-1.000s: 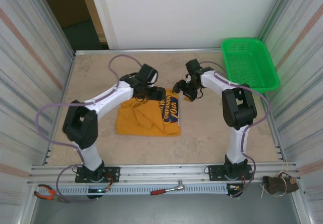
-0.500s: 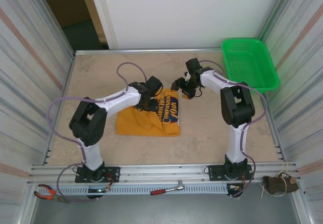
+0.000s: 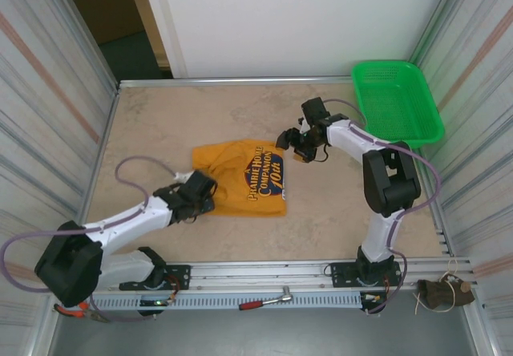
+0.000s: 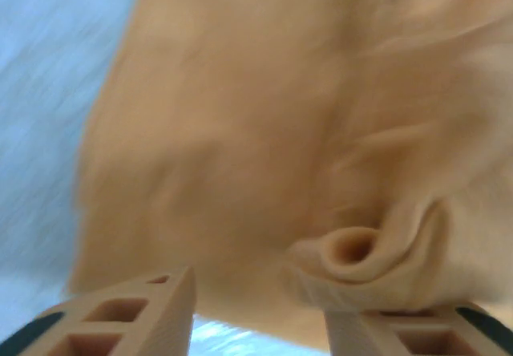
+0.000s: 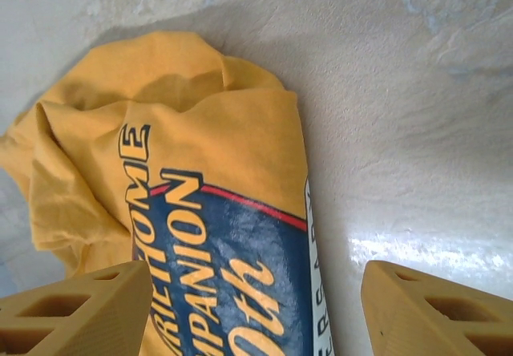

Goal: Fold the inside-out t-shirt

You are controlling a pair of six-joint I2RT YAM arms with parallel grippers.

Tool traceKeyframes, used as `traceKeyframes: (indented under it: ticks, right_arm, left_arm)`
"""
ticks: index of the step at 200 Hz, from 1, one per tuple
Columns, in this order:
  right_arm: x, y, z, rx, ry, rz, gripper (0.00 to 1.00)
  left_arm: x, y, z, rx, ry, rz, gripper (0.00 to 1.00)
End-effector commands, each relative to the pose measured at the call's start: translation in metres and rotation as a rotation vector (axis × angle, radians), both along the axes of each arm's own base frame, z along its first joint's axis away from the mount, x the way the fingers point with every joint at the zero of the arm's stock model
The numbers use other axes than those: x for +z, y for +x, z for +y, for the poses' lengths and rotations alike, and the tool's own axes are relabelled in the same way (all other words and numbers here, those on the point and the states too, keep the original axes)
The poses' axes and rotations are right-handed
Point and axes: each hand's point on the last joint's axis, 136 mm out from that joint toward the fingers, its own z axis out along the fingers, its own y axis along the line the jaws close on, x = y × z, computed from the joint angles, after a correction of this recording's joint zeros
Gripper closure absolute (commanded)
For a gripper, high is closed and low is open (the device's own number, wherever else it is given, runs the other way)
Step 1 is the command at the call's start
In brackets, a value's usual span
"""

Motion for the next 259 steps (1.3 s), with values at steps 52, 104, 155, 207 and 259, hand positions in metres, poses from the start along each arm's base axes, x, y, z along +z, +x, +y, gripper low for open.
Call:
traceKeyframes:
  ticks: [52, 104, 155, 207, 259]
  right_arm:
    - [0.027, -0.008, 0.005, 0.007, -0.014, -0.064, 0.32]
    - [0.028, -0.016, -0.005, -0.008, -0.048, -0.065, 0.32]
    - [0.035, -0.022, -0.031, -0.053, -0.054, -0.077, 0.32]
    - [0.042, -0.028, -0.036, -0.056, -0.051, -0.086, 0.32]
    - [0.055, -0.032, -0.034, -0.047, -0.031, -0.108, 0.33]
  left_arm:
    - [0.109, 0.07, -0.01, -0.012, -0.072, -0.359, 0.26]
    - [0.118, 0.139, -0.092, -0.542, 0.101, -0.272, 0.23]
    - [0.081, 0.153, -0.14, -0.748, 0.197, -0.218, 0.22]
    - [0.047, 0.169, -0.135, -0.72, 0.319, -0.173, 0.39]
    - [0.065, 0.193, -0.101, -0.603, 0.255, -0.184, 1.0]
